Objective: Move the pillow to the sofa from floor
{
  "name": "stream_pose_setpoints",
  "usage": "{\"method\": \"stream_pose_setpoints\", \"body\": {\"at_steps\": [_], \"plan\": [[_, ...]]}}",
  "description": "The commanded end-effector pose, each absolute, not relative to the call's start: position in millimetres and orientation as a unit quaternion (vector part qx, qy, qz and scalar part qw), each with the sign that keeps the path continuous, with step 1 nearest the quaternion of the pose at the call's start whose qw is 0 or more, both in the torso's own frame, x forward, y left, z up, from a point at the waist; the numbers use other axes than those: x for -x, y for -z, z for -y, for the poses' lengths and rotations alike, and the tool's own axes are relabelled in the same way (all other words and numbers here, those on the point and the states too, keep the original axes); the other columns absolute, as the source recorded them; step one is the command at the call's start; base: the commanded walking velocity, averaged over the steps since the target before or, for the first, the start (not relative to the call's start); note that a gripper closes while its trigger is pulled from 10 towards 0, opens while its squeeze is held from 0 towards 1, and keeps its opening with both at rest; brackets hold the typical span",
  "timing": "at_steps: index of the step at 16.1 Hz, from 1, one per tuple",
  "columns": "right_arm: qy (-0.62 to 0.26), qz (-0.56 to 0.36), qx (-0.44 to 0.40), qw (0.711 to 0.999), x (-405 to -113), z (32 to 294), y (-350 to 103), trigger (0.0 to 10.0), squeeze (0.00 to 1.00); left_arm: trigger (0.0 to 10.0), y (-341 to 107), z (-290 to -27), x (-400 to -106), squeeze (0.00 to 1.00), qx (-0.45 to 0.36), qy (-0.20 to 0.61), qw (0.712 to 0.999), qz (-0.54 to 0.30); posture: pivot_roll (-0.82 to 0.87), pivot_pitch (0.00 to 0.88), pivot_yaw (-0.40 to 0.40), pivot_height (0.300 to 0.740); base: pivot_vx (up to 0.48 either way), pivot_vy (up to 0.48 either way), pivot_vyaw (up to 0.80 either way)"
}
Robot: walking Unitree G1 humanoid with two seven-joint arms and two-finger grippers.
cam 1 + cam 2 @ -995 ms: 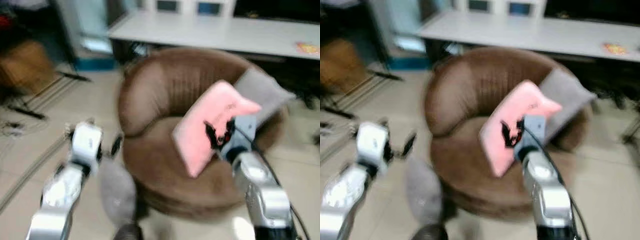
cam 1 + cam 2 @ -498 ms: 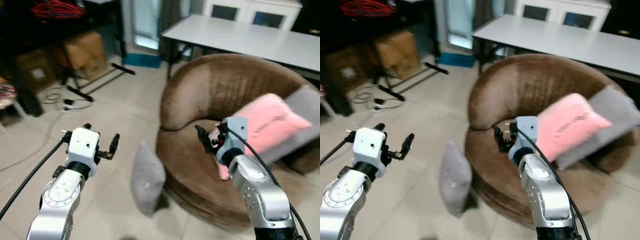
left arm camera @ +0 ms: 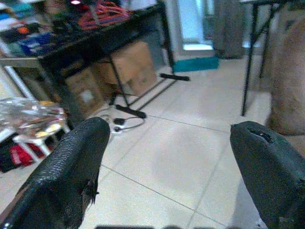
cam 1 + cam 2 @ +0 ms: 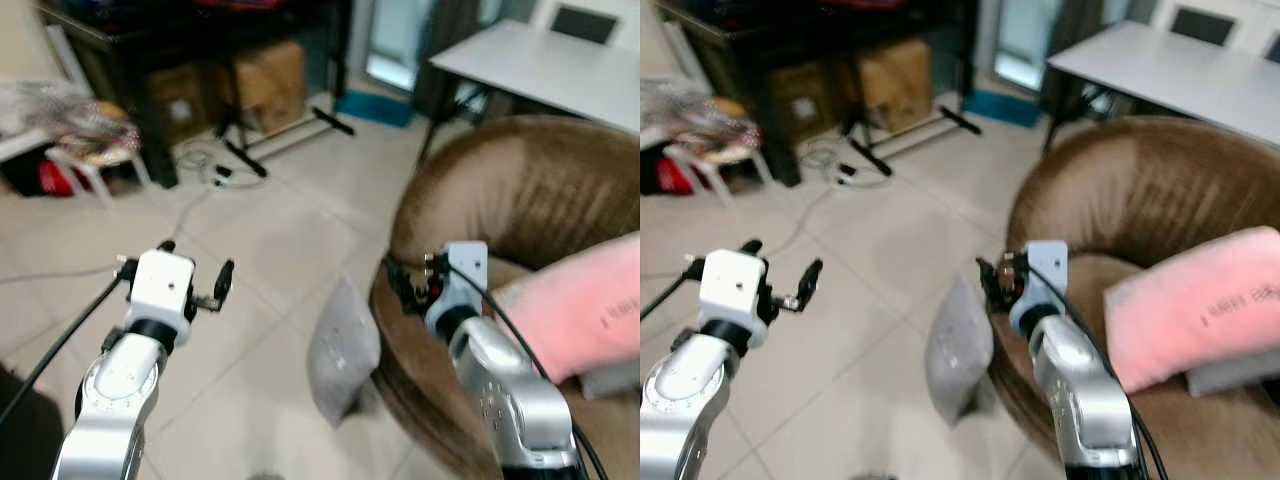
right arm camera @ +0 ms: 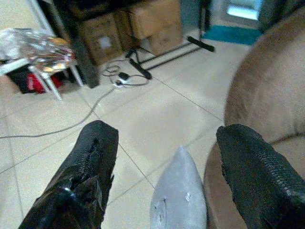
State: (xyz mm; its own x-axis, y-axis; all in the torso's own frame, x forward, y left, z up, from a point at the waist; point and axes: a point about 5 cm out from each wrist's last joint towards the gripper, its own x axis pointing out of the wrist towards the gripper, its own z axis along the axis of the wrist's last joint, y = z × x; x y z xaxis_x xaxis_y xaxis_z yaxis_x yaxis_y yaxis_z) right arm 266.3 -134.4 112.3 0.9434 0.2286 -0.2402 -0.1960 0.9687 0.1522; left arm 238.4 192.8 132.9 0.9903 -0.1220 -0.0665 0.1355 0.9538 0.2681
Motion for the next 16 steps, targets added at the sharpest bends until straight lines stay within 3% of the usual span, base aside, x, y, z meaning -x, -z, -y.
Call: {"method": "stream_pose_setpoints", "body": {"at_steps": [1,4,10,16], "plan": [[-0.102,-0.111,-0.060,0.987,-266.5,137.4,-117.6,10.0,0.00,10.0,-134.7,-189.9,-236.2,0.00,-0.133,0.071,0.988,-0.016,-0.06,0.000,-0.022,0.740,0.292,0.000,0.00],[-0.112,-0.110,-0.052,0.986,-266.3,136.2,-116.9,10.0,0.00,10.0,-134.8,-190.2,-235.3,0.00,-0.134,0.070,0.988,-0.015,-0.05,0.000,-0.028,0.740,0.326,0.000,0.00],[-0.115,-0.108,-0.037,0.987,-265.4,136.0,-115.6,10.0,0.00,10.0,-134.8,-189.3,-236.0,0.00,-0.136,0.075,0.988,-0.015,-0.05,0.000,-0.026,0.740,0.363,0.000,0.76],[-0.095,-0.103,-0.032,0.990,-268.1,140.0,-115.5,10.0,0.00,10.0,-135.2,-189.4,-237.5,0.00,-0.138,0.077,0.987,-0.013,-0.04,0.000,-0.031,0.740,0.362,0.000,0.00]]}}
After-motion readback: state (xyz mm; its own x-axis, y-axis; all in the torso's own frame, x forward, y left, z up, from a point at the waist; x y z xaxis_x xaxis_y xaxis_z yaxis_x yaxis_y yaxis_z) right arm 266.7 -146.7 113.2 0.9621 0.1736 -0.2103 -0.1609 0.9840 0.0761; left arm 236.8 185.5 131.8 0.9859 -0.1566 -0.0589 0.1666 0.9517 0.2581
